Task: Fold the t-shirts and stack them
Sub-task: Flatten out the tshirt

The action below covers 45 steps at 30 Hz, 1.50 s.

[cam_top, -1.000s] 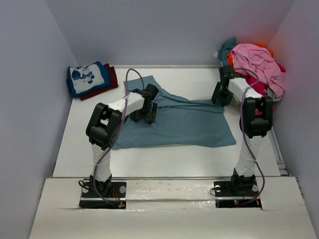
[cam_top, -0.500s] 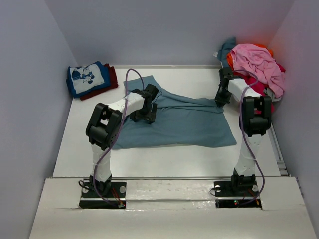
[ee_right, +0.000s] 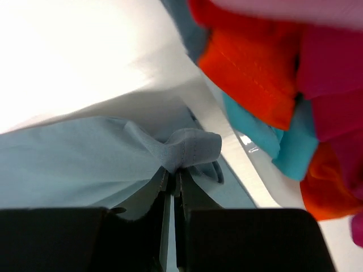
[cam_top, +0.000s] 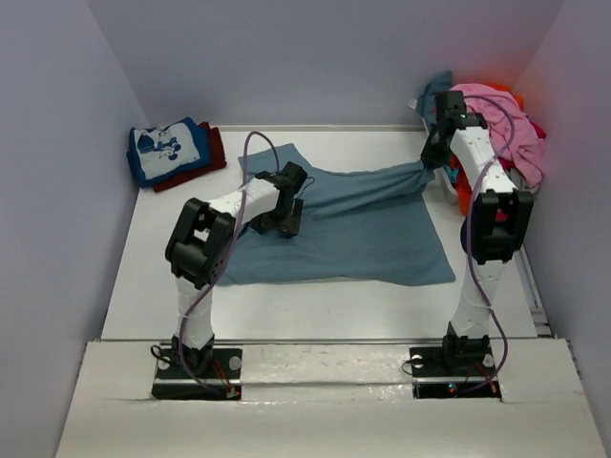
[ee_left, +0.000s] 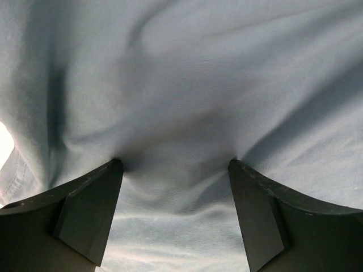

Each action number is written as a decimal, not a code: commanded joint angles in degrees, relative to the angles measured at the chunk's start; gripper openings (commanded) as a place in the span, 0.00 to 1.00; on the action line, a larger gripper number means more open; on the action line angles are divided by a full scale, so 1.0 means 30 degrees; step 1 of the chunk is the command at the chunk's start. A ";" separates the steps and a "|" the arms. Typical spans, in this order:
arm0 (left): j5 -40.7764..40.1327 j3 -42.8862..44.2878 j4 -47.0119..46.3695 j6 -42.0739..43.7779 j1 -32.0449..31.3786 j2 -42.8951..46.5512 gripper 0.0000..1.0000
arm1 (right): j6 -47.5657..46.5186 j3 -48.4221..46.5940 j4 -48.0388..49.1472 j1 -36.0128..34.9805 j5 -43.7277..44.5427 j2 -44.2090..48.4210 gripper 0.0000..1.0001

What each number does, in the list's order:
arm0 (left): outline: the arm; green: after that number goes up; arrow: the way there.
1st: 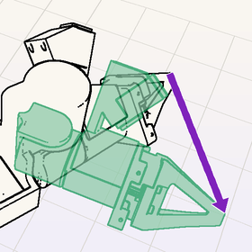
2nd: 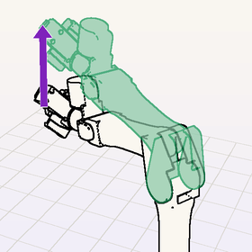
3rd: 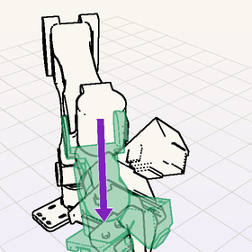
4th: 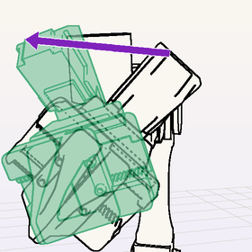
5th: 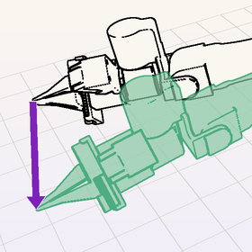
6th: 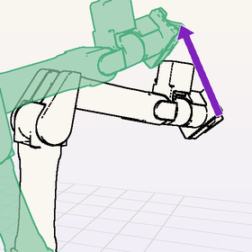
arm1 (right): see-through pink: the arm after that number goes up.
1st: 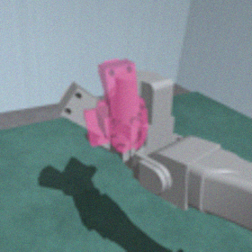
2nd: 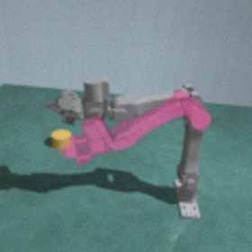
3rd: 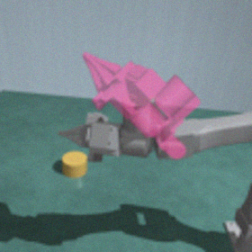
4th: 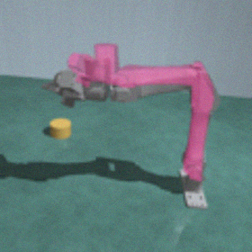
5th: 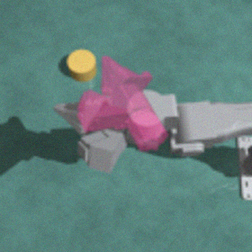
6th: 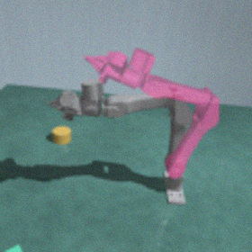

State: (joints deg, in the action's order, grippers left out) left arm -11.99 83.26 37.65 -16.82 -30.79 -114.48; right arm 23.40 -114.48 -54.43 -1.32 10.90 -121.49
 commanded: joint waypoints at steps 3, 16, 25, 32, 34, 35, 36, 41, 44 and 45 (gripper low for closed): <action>-0.0136 0.0459 0.0722 0.0186 -0.0576 0.0805 0.88 | -0.0856 -0.3646 -0.1395 -0.0497 -0.0848 0.0129 0.07; -0.0867 0.1683 0.0574 -0.0106 -0.1223 0.0573 0.88 | -0.0915 -0.4556 -0.1397 -0.1024 -0.1435 -0.2716 0.07; -0.1687 1.0499 0.2506 -0.0809 0.1031 -0.3966 0.88 | -0.0856 -0.3004 -0.1132 -0.1200 -0.1405 -0.2159 0.07; -0.0897 1.6072 0.3215 -0.1512 0.3082 -0.8009 0.88 | -0.0593 -0.2507 -0.1016 -0.1200 -0.1611 -0.1984 0.07; -0.0693 1.6074 0.2629 -0.1892 0.3492 -0.8363 0.88 | -0.0563 -0.2041 -0.0870 -0.1200 -0.1610 -0.1808 0.07; -0.0604 1.6073 0.2278 -0.1865 0.3668 -0.8568 0.88 | -0.0505 -0.1863 -0.0753 -0.1200 -0.1610 -0.1691 0.07; -0.0574 1.6218 0.1898 -0.1806 0.3960 -0.9121 0.88 | -0.0475 -0.1658 -0.0665 -0.1200 -0.1639 -0.1603 0.07; -0.1539 1.8793 0.1867 -0.0901 0.4344 -1.1000 0.88 | -0.0475 -0.0838 -0.0518 -0.1200 -0.1669 -0.1105 0.07; -0.2125 1.8739 0.1046 -0.0518 0.4723 -1.0885 0.88 | -0.0533 -0.0456 -0.0401 -0.1200 -0.1552 -0.0724 0.07; -0.2417 1.8710 0.0783 -0.0459 0.4725 -1.0710 0.88 | -0.0534 -0.0281 -0.0400 -0.1200 -0.1552 -0.0665 0.07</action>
State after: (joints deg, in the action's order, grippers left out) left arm -15.35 137.21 42.78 -20.12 -17.21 -146.89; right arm 21.82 -116.44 -57.32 -4.58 6.42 -127.96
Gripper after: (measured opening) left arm 0.880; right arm 0.097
